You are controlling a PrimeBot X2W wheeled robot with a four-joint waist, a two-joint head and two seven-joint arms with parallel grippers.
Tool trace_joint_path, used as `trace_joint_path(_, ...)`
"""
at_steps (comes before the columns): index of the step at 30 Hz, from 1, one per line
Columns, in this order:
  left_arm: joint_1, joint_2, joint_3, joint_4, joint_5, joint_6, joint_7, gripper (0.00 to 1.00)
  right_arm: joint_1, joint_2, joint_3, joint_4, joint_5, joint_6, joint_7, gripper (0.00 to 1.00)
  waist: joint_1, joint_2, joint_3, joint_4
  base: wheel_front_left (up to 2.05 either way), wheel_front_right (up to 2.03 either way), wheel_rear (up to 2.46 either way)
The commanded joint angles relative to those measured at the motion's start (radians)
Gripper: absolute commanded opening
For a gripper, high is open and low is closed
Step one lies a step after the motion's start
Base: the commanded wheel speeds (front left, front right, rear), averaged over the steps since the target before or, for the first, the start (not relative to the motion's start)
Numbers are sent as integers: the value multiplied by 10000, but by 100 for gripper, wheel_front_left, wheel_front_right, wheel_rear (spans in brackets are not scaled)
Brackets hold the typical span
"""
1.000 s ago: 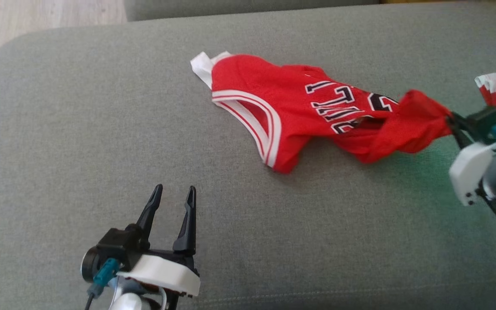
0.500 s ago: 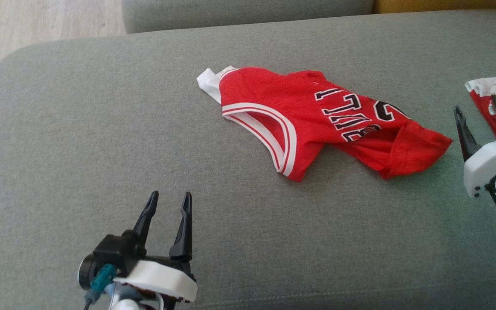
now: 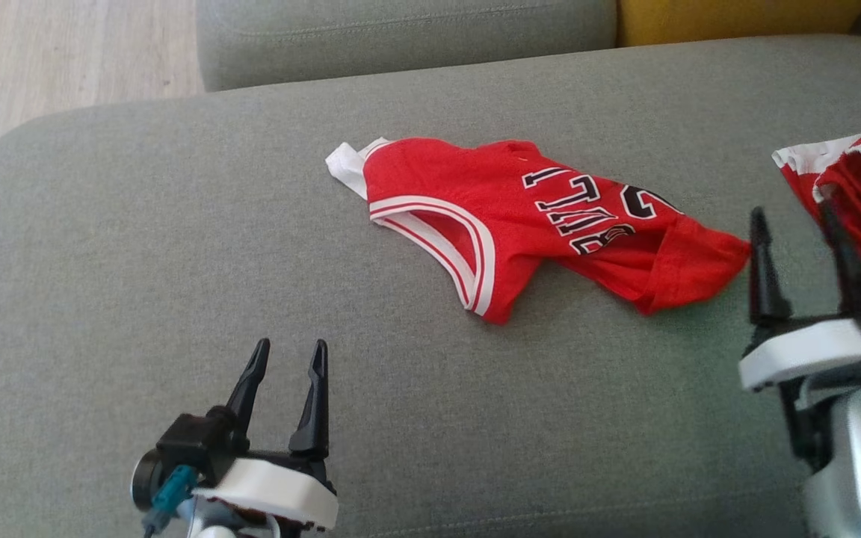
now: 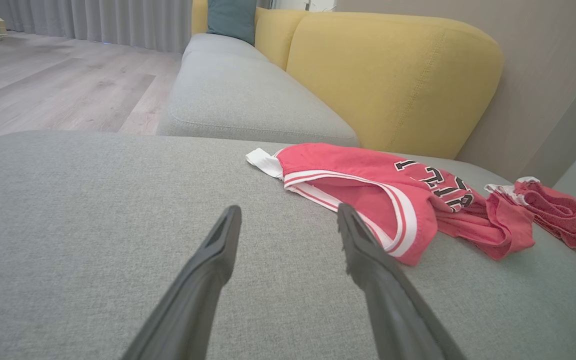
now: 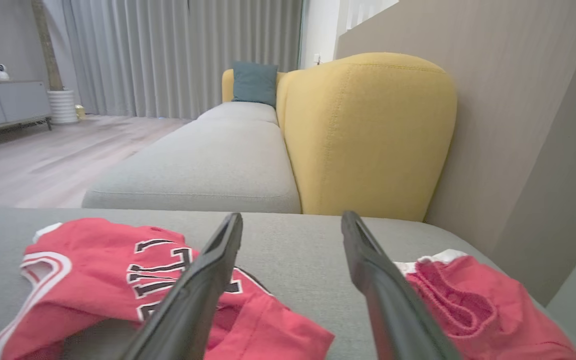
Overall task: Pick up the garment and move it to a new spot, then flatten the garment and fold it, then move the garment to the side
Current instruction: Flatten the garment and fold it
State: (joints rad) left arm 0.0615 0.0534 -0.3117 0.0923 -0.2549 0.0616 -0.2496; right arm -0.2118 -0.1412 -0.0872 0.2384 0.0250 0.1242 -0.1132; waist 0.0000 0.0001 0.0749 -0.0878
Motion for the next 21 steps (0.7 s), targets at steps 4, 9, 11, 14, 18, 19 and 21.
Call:
trace_joint_path(4, -171, -32, 384, -351, 73, 5, -122, 100, 272, 524, 499, -855, -16, 65, -171, 100, 0, -1, -108, 11, 0, 0, 0)
trace_joint_path(9, -142, -32, 405, -352, 81, 13, -122, 100, 637, 821, 1190, -946, 258, 65, -225, 100, 0, -1, -178, 64, 0, 0, 0)
trace_joint_path(11, -132, -32, 408, -345, 83, 15, -122, 100, 718, 867, 1371, -906, 387, 65, -265, 100, 0, -1, -203, 103, 0, 0, 0)
trace_joint_path(14, -133, -32, 400, -310, 86, 10, -122, 100, 772, 897, 1449, -837, 489, 65, -327, 100, 0, -1, -203, 158, 0, 0, 0)
trace_joint_path(18, -300, -32, -9, 97, 90, -219, -122, 100, 733, 905, 1532, -755, 713, 65, -396, 100, 0, -1, -132, 143, 0, 0, 0)
trace_joint_path(19, -420, -32, -215, 269, 88, -336, -122, 100, 696, 906, 1538, -748, 747, 65, -409, 100, 0, -1, -84, 108, 0, 0, 0)
trace_joint_path(21, -564, -32, -459, 472, 48, -470, -120, 100, 650, 906, 1540, -744, 762, 65, -420, 100, 0, -1, -31, 59, 0, 0, 0)
